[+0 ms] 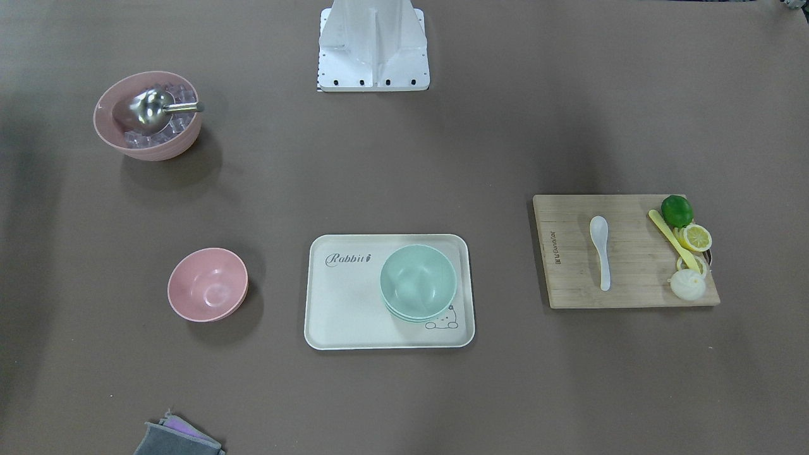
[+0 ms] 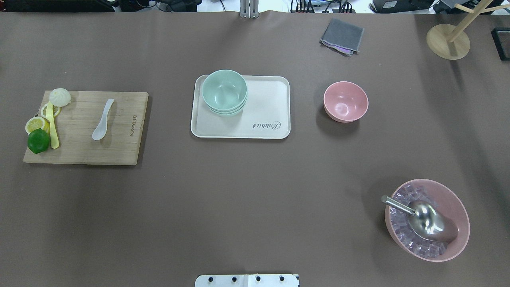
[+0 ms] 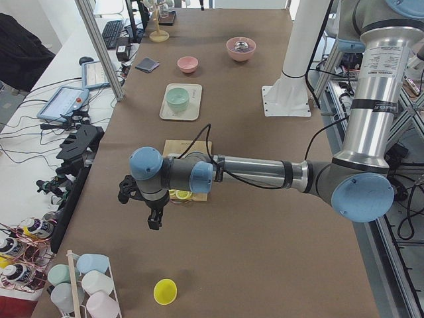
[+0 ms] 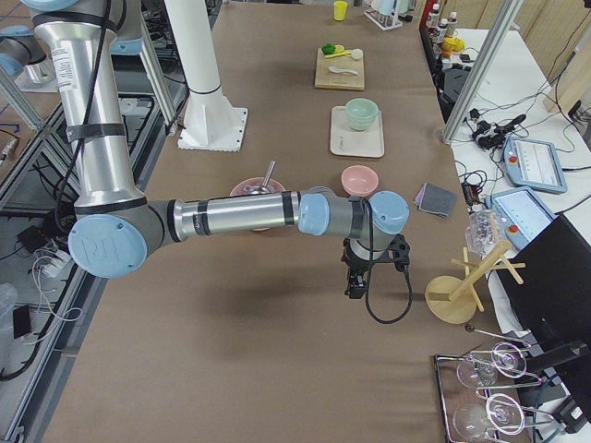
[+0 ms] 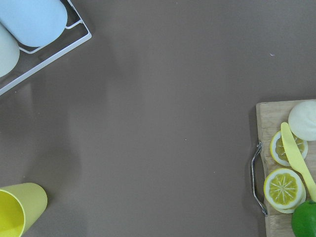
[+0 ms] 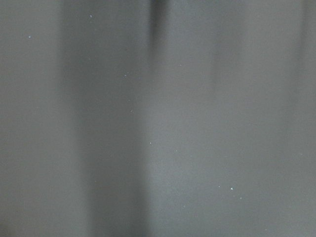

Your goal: Stack pink bowl on green and place spoon

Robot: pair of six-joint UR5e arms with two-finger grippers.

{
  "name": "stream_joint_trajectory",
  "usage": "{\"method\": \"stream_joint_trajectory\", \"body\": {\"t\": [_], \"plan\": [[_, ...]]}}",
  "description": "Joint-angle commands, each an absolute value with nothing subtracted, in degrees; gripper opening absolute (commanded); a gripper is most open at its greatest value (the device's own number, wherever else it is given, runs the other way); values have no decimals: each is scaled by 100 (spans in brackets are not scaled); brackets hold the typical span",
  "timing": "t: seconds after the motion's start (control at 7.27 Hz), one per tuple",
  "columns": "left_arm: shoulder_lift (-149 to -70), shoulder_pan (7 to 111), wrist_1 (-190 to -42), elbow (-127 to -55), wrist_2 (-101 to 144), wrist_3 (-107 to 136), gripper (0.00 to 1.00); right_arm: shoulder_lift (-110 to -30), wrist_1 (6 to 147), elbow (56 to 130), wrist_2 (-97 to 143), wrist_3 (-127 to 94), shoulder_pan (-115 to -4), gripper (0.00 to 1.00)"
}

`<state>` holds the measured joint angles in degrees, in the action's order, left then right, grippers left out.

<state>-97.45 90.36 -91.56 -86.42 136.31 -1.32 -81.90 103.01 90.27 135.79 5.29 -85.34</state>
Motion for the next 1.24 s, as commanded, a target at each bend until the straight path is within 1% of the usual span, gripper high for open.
{"method": "stream_joint_trajectory", "body": {"t": [0.0,0.83,1.1], "plan": [[-9738,9044,-9158,-8666,13649,-132,98,-8183,10301,9035,13579,527,-8534,100],[-9764,9026,-9141,-8675,13667,-88,98,-8183,10301,9079,13623,519,-8534,100],[-9809,9009,-9158,-8850,13702,-70,98,-8043,10144,9149,13658,501,-8508,100]]}}
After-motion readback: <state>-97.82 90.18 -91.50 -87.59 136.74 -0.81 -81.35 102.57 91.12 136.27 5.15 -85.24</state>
